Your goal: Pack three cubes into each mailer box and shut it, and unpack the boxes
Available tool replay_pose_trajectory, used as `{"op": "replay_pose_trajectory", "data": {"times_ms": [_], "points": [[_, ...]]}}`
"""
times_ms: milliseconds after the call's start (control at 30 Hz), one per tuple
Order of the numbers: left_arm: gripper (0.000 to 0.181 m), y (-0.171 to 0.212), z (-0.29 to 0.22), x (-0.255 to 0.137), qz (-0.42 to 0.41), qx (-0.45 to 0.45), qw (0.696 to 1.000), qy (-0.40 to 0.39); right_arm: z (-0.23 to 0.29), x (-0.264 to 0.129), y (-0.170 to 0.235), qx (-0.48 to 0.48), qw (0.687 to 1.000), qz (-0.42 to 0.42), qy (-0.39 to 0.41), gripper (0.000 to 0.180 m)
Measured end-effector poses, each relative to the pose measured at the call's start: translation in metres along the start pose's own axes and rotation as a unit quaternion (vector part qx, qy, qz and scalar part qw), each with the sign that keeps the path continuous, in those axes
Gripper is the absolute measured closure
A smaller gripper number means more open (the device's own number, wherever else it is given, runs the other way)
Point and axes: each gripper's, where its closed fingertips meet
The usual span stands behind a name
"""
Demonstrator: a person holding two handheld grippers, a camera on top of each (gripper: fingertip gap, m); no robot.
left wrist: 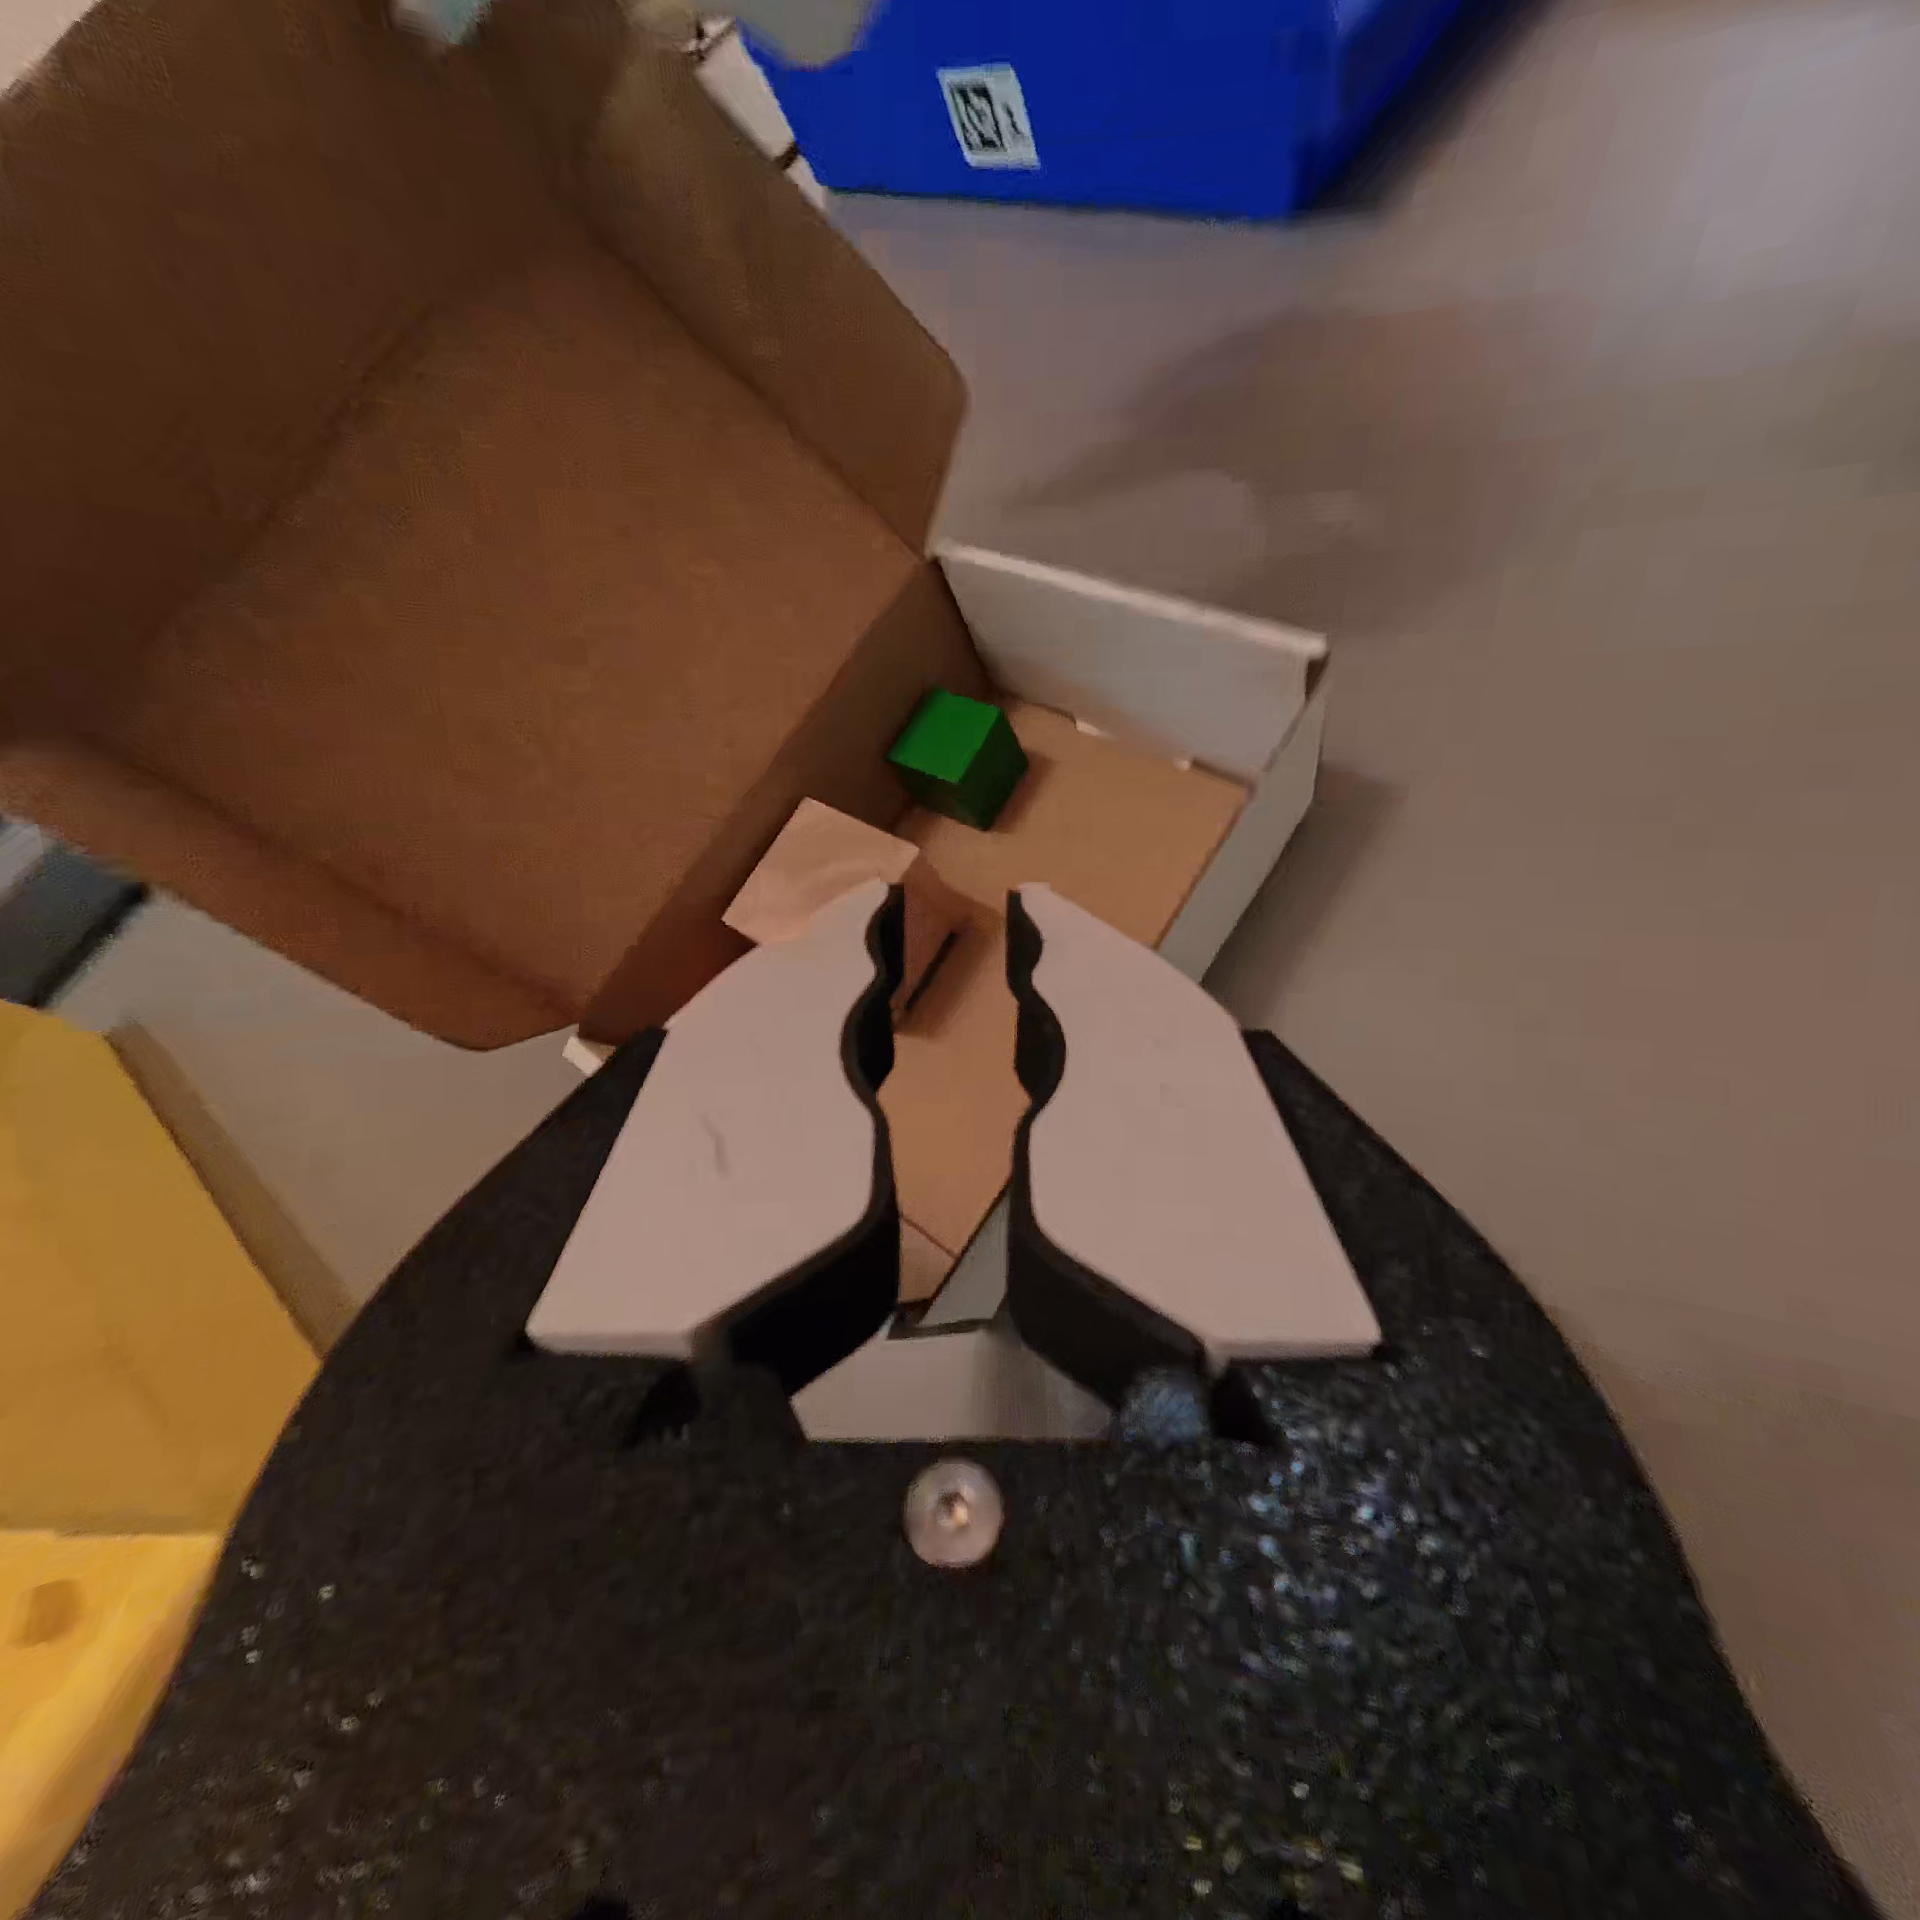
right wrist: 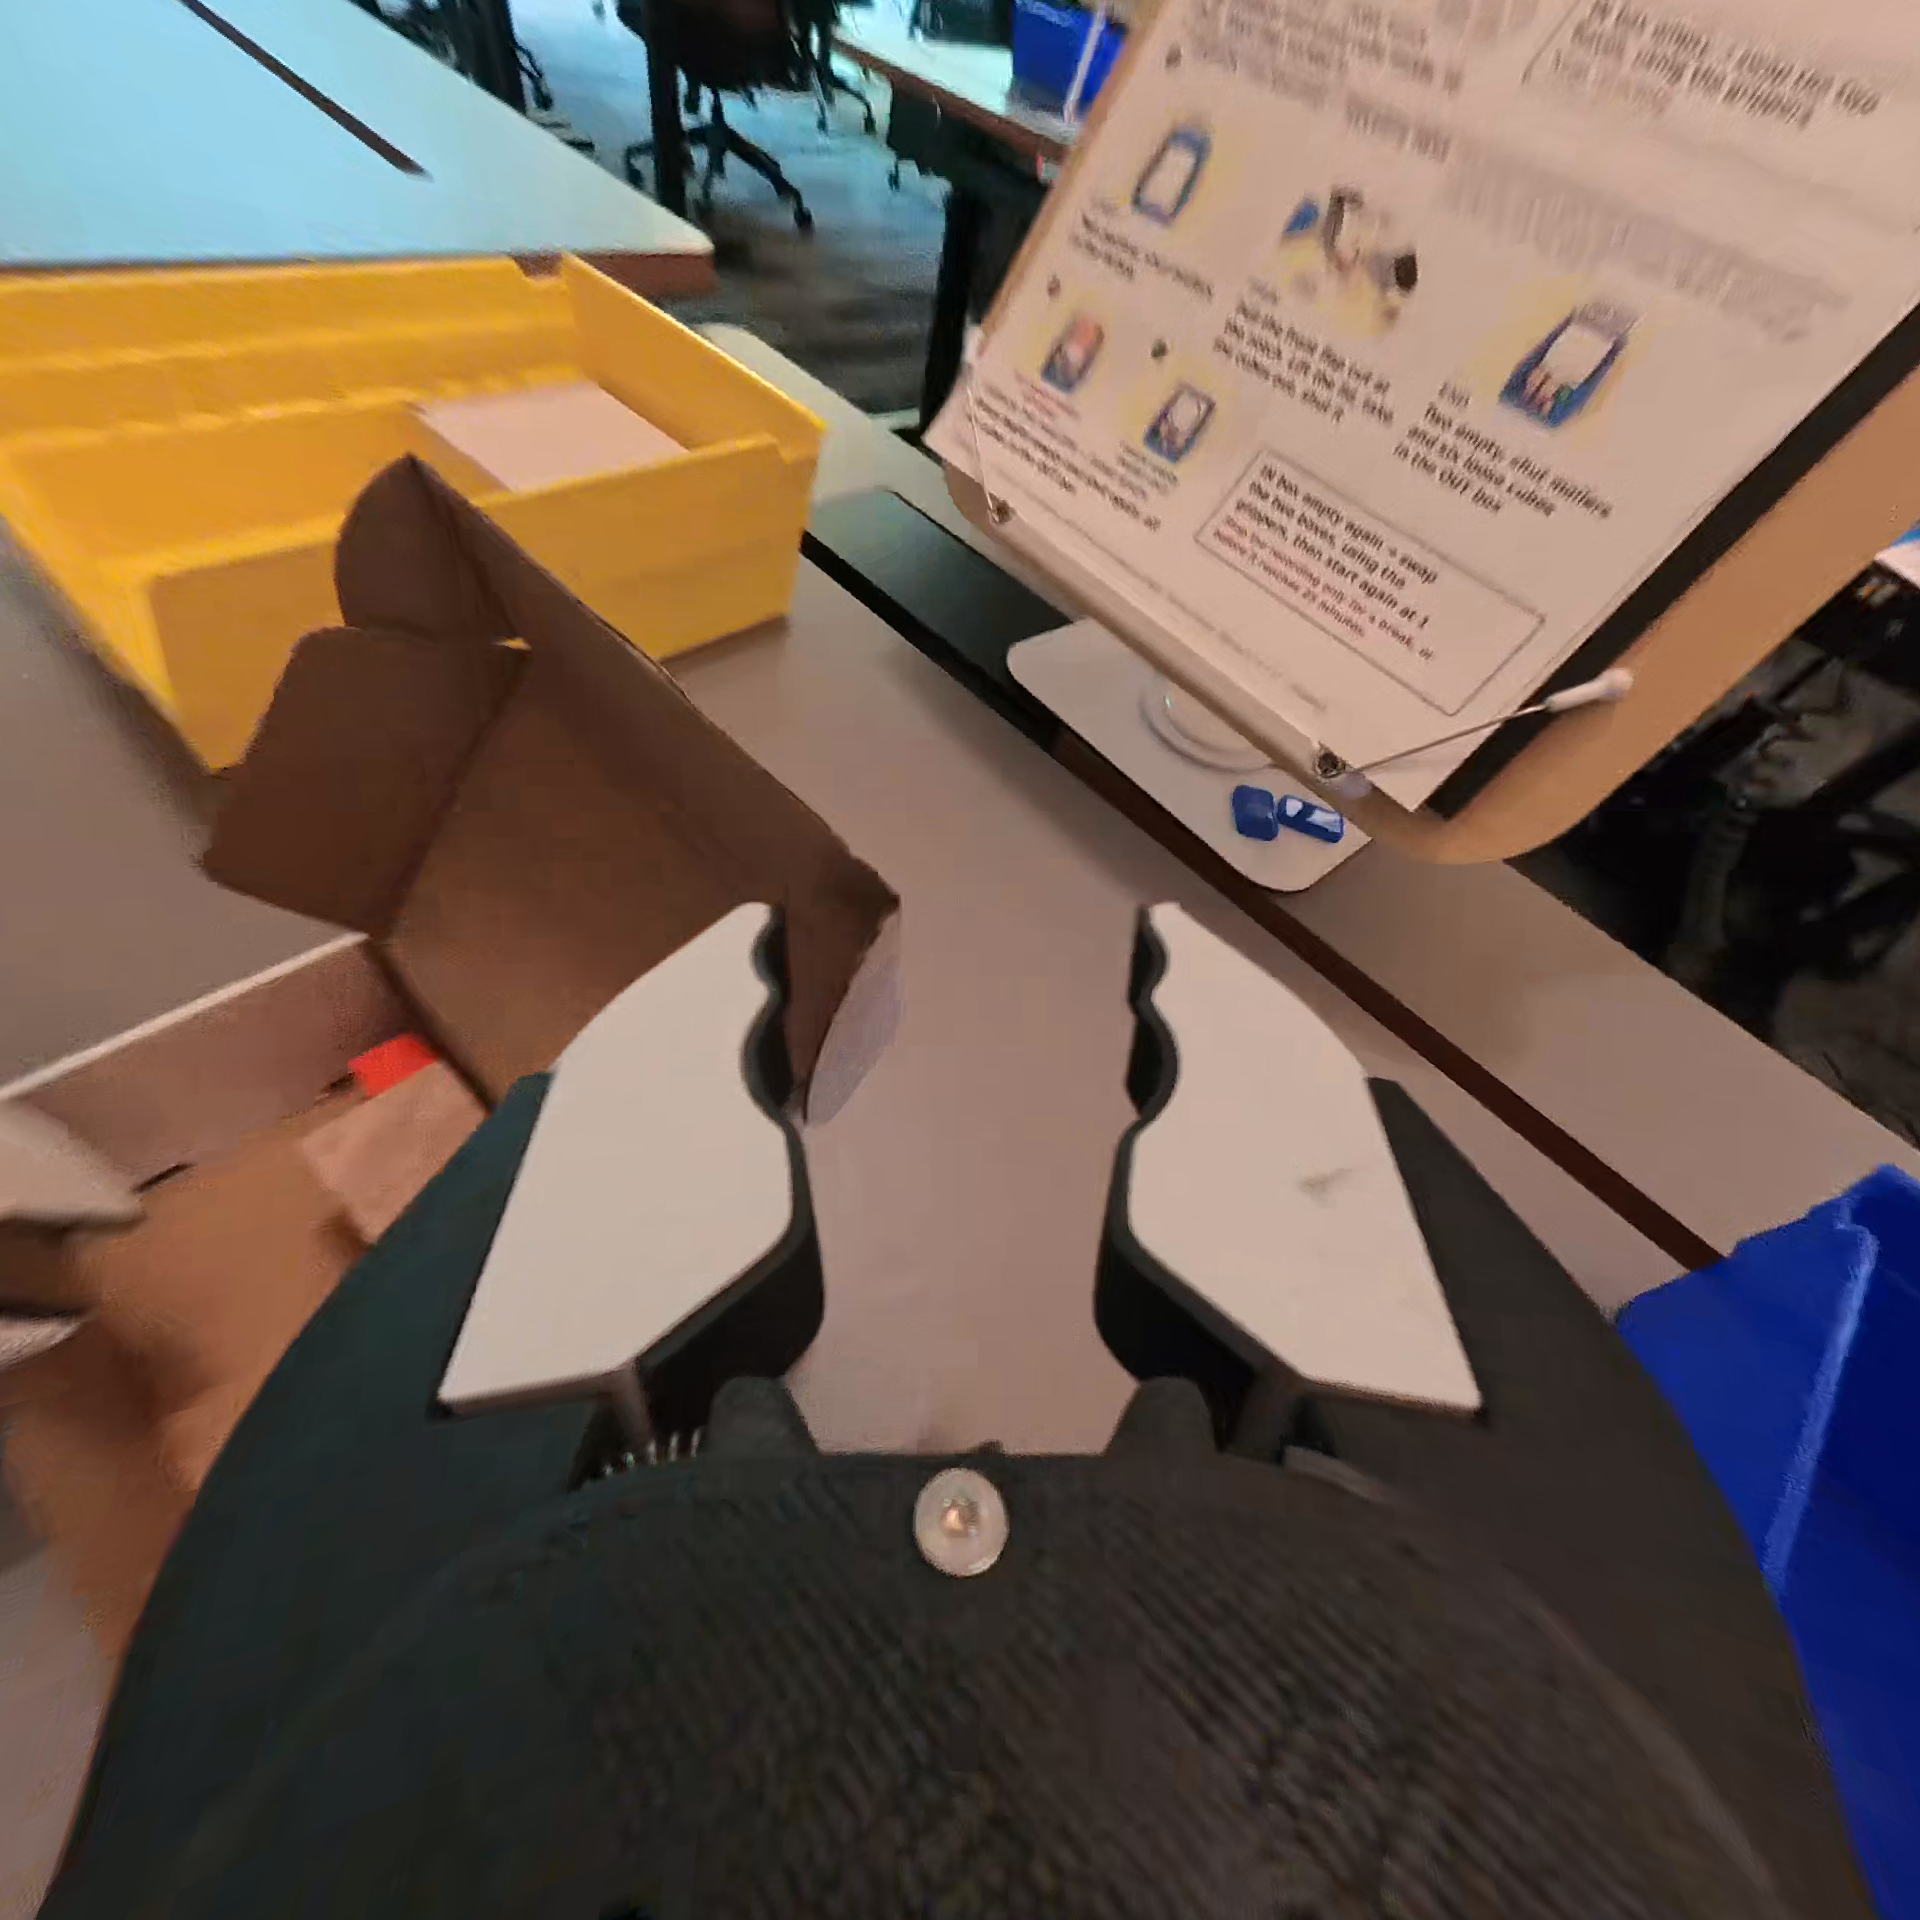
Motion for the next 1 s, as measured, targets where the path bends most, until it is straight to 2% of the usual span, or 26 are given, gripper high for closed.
{"op": "replay_pose_trajectory", "data": {"times_ms": [33,133,200,267,500,733,833,867,1000], "points": [[0.159,-0.005,0.005,-0.001,0.004,-0.049,0.999,0.008,0.008,-0.013,-0.003,-0.003,1.000,-0.012,0.002,0.110],[0.143,-0.004,0.021,0.006,0.078,-0.186,0.979,0.020,0.027,-0.045,-0.004,-0.006,0.999,-0.053,0.010,0.100],[0.119,0.006,0.025,0.015,0.170,-0.242,0.955,0.028,0.036,-0.059,0.007,0.011,0.998,-0.059,0.017,0.093],[0.111,0.010,0.025,0.023,0.239,-0.268,0.933,0.028,0.042,-0.069,0.019,0.019,0.998,-0.058,0.033,0.088],[0.112,0.011,0.026,0.048,0.326,-0.292,0.899,-0.015,0.050,-0.081,0.051,-0.014,0.998,0.018,0.052,0.080],[0.116,0.038,0.015,0.058,0.408,-0.274,0.870,-0.052,0.053,-0.093,0.043,-0.025,0.998,0.010,0.048,0.080],[0.123,0.037,0.017,0.060,0.410,-0.255,0.873,-0.069,0.058,-0.093,0.038,-0.022,0.999,-0.006,0.034,0.081],[0.136,0.035,0.019,0.059,0.406,-0.252,0.876,-0.068,0.059,-0.093,0.038,-0.021,0.999,-0.007,0.030,0.081],[0.137,0.013,0.036,0.043,0.342,-0.229,0.909,-0.071,0.062,-0.092,0.039,-0.005,1.000,-0.012,0.006,0.081]]}}
Point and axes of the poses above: each gripper's, where its closed fingertips meet, x out along the fingers, y out of its underside, z = x × y across the jaws, and after that the axes turned 15 degrees about -y, right-handed
